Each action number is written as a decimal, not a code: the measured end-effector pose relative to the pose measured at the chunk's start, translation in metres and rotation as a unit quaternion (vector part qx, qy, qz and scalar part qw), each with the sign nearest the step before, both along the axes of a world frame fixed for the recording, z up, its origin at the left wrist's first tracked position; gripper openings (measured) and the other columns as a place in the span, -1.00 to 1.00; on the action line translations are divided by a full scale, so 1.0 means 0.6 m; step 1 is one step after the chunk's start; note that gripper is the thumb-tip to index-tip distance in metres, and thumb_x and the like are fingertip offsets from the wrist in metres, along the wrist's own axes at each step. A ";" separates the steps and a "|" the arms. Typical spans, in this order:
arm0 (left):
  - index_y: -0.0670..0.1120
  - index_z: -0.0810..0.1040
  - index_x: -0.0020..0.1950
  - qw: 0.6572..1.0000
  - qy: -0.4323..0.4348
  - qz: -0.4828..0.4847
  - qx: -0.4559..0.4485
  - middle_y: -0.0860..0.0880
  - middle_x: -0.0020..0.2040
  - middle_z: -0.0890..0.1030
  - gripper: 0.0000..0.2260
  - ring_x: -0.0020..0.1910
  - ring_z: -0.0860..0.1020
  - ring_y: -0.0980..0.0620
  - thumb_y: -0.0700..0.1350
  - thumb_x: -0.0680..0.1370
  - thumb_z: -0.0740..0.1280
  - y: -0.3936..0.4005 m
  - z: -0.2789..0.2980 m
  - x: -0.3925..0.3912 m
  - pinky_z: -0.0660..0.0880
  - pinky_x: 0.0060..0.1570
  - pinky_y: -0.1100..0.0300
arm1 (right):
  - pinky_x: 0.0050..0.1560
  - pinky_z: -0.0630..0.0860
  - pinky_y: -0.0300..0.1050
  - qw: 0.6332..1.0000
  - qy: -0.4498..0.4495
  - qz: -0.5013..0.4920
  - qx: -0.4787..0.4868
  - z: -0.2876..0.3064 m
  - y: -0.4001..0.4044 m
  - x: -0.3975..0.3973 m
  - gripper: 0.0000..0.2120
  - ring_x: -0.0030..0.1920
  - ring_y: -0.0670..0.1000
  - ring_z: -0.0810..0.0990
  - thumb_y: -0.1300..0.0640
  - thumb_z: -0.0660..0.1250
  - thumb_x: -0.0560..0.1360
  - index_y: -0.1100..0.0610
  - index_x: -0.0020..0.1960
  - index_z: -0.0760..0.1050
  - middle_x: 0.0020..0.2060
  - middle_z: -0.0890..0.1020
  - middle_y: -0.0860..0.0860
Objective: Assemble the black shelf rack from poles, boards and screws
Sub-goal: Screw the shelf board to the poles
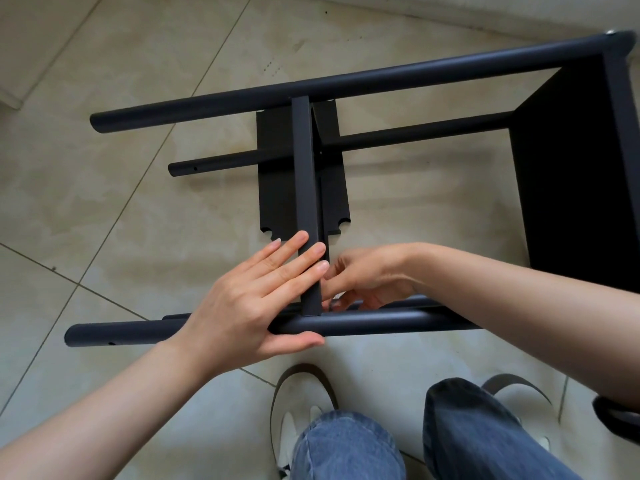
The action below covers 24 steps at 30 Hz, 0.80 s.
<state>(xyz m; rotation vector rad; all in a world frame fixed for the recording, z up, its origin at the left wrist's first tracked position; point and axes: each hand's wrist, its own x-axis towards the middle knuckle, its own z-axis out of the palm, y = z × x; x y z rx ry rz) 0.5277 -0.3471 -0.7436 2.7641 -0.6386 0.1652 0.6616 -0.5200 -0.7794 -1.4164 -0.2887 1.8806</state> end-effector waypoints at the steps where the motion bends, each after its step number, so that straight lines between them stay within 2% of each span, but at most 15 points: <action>1: -0.22 0.45 0.44 1.000 0.000 0.000 0.000 -0.14 0.48 0.42 -0.33 0.52 0.32 -0.16 0.25 0.54 0.39 0.000 0.000 0.000 0.35 0.45 -0.14 | -0.25 0.53 -0.18 1.000 0.003 -0.003 0.004 0.001 -0.003 0.001 -0.79 -0.21 -0.04 0.57 0.14 0.37 0.55 0.07 -0.25 0.65 -0.17 0.61 0.07; 4: -0.22 0.46 0.44 1.000 0.000 0.004 0.002 -0.14 0.48 0.42 -0.33 0.52 0.33 -0.15 0.26 0.54 0.38 -0.001 0.001 0.000 0.35 0.45 -0.14 | -0.22 0.52 -0.14 1.000 0.015 -0.008 0.005 0.004 -0.010 0.006 -0.79 -0.18 -0.02 0.57 0.15 0.37 0.56 0.08 -0.23 0.68 -0.17 0.63 0.07; 9: -0.22 0.46 0.43 1.000 0.004 0.003 0.002 -0.14 0.48 0.42 -0.34 0.52 0.33 -0.17 0.25 0.54 0.38 -0.002 0.002 0.001 0.36 0.44 -0.14 | -0.33 0.54 -0.22 1.000 -0.004 0.000 -0.014 0.005 -0.001 0.000 -0.73 -0.26 -0.03 0.58 0.16 0.39 0.53 0.08 -0.35 0.65 -0.30 0.58 0.06; 13: -0.22 0.46 0.43 1.000 0.004 0.002 0.003 -0.15 0.48 0.42 -0.34 0.51 0.33 -0.17 0.25 0.54 0.39 -0.002 0.003 0.000 0.36 0.44 -0.14 | -0.29 0.54 -0.22 1.000 0.014 -0.013 -0.001 0.007 -0.006 0.002 -0.80 -0.27 -0.05 0.57 0.16 0.38 0.54 0.12 -0.26 0.64 -0.26 0.58 0.06; 18: -0.22 0.46 0.43 1.000 0.000 0.004 0.003 -0.14 0.47 0.43 -0.34 0.51 0.33 -0.16 0.26 0.55 0.37 -0.003 0.002 0.001 0.36 0.44 -0.14 | -0.26 0.54 -0.20 1.000 -0.004 -0.010 -0.007 0.005 -0.011 0.006 -0.76 -0.27 -0.05 0.60 0.16 0.39 0.54 0.09 -0.30 0.68 -0.27 0.63 0.05; 20: -0.22 0.46 0.44 1.000 0.001 0.004 0.002 -0.14 0.48 0.42 -0.33 0.52 0.33 -0.16 0.26 0.54 0.37 -0.002 0.002 0.001 0.35 0.45 -0.14 | -0.23 0.54 -0.17 1.000 -0.009 -0.011 -0.007 0.004 -0.008 0.003 -0.75 -0.21 -0.01 0.60 0.16 0.39 0.54 0.07 -0.30 0.67 -0.24 0.64 0.06; 24: -0.21 0.45 0.45 1.000 0.002 0.002 0.001 -0.14 0.48 0.42 -0.33 0.52 0.32 -0.15 0.25 0.53 0.40 -0.001 0.000 0.000 0.36 0.44 -0.14 | -0.21 0.57 -0.15 1.000 -0.011 -0.005 -0.003 0.007 0.000 -0.002 -0.86 -0.12 0.03 0.59 0.15 0.38 0.55 0.15 -0.14 0.66 -0.13 0.63 0.13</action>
